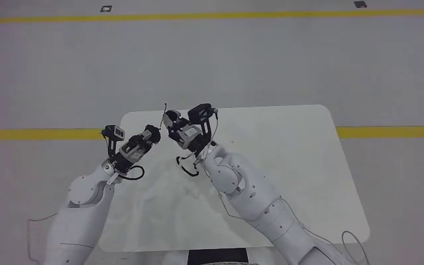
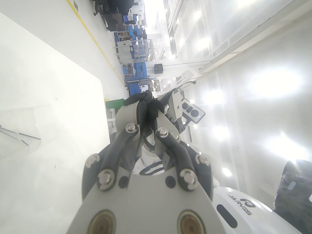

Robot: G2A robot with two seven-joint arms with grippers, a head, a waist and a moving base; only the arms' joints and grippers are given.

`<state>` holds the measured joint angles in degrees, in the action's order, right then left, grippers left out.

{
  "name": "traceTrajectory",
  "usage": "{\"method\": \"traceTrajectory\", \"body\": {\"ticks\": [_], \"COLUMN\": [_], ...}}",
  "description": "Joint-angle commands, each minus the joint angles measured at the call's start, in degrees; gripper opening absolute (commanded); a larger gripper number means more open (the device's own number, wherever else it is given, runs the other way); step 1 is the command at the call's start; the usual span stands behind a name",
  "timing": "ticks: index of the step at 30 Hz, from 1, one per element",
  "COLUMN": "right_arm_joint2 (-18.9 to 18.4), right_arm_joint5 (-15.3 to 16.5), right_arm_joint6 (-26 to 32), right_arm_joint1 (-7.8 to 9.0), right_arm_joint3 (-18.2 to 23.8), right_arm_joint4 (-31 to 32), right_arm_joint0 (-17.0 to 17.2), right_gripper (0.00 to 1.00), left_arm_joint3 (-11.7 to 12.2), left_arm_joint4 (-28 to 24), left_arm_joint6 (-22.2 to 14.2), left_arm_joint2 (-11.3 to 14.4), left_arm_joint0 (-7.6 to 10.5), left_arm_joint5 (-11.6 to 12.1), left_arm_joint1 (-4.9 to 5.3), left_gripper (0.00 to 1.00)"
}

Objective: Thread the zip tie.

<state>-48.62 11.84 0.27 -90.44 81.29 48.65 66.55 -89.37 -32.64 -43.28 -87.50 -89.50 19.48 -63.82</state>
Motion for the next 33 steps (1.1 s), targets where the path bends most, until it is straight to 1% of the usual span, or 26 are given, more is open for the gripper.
{"method": "traceTrajectory", "body": {"ticks": [1, 4, 6, 13, 15, 20, 23, 33], "right_arm_joint2": [0.0, -0.1, -0.4, -0.4, -0.4, -0.2, 0.2, 1.2], "right_arm_joint5": [0.0, -0.1, 1.1, 1.1, 1.1, -1.0, -1.7, -3.2], "right_arm_joint6": [0.0, -0.1, -0.7, -0.7, -0.7, -1.9, -2.3, -3.1], "right_arm_joint1": [0.0, 0.0, -0.11, -0.11, -0.11, 0.04, 0.03, -0.38], "right_arm_joint3": [0.1, 0.2, 0.3, 0.3, 0.3, 1.7, 1.7, 0.8], "right_arm_joint4": [0.2, 0.4, -2.3, -2.3, -2.3, 2.1, 4.1, 6.5], "right_arm_joint0": [0.1, 0.2, 0.7, 0.7, 0.7, 1.5, 1.4, 0.8], "right_gripper": [0.0, 0.0, 0.0, 0.0, 0.0, 0.0, 0.0, 0.0], "left_arm_joint3": [0.0, 0.0, 0.0, 0.0, -0.2, -0.4, -0.2, -0.1], "left_arm_joint4": [0.0, 0.0, 0.0, 0.0, 0.3, 0.8, 1.1, 1.5], "left_arm_joint6": [0.0, 0.0, 0.0, 0.0, 0.9, 2.3, 2.6, 3.0], "left_arm_joint2": [0.0, 0.0, 0.0, 0.0, 0.3, 0.7, 0.9, 1.2], "left_arm_joint0": [0.0, 0.0, 0.0, 0.0, 0.08, 0.22, 0.34, 0.64], "left_arm_joint5": [0.0, 0.0, 0.0, 0.0, -0.3, -0.2, 0.0, 0.0], "left_arm_joint1": [0.0, 0.0, 0.0, 0.0, -0.04, -0.07, -0.08, -0.1], "left_gripper": [0.0, 0.0, 0.0, 0.0, 0.0, 0.0, 0.0, 0.0]}}
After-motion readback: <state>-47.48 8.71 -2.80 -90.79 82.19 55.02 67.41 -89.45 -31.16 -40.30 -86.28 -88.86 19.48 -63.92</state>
